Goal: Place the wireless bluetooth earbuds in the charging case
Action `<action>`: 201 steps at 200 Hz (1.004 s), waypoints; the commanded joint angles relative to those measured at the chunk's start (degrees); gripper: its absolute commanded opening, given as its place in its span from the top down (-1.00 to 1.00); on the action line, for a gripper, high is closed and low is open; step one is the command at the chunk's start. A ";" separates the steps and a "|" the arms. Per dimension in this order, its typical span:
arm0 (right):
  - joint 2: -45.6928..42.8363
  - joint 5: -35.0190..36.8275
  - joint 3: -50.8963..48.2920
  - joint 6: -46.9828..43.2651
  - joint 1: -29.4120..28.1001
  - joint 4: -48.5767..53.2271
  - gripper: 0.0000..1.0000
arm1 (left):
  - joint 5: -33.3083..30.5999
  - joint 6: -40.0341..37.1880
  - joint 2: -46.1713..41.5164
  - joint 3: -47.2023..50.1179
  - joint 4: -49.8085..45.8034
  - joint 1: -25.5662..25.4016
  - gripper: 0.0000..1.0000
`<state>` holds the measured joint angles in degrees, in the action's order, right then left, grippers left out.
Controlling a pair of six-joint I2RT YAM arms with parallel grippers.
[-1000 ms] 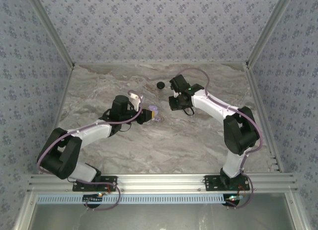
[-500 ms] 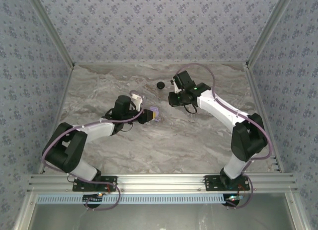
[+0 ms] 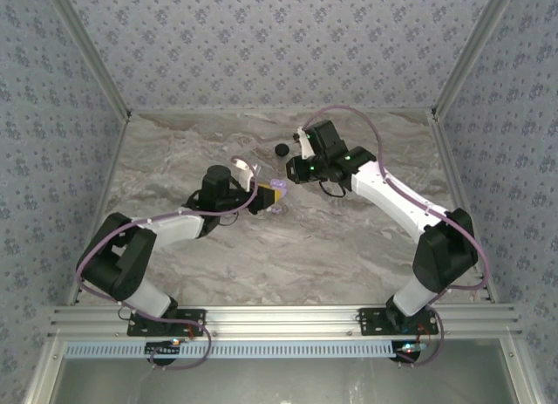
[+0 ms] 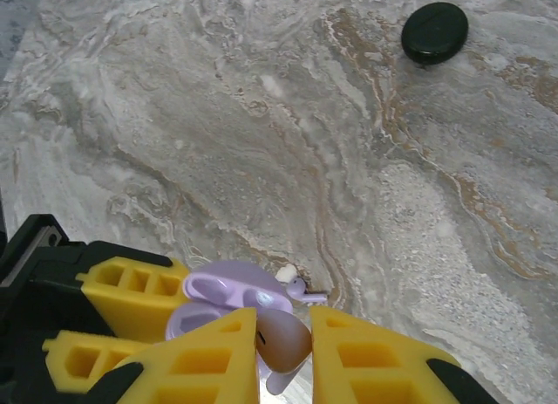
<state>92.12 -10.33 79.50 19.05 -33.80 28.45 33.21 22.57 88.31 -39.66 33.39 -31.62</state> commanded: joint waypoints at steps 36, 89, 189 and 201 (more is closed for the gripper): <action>-2.63 -1.10 -0.04 1.17 -0.82 -1.72 0.59 | 0.69 0.85 0.85 -1.05 9.03 -1.59 0.59; -2.77 -0.88 -0.23 1.17 -1.00 -1.76 0.59 | -0.85 2.98 0.73 -1.17 10.55 -1.60 0.59; -2.40 -0.85 0.09 0.95 -1.40 -1.46 0.59 | -1.87 4.26 0.47 -2.48 8.77 -1.88 0.59; -2.15 -0.98 0.29 0.83 -1.38 -1.38 0.59 | -1.80 4.07 0.43 -2.74 8.26 -1.96 0.59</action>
<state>91.24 -10.57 79.50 19.66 -34.74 27.11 31.42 26.68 88.68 -39.70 40.73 -33.04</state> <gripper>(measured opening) 0.208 0.205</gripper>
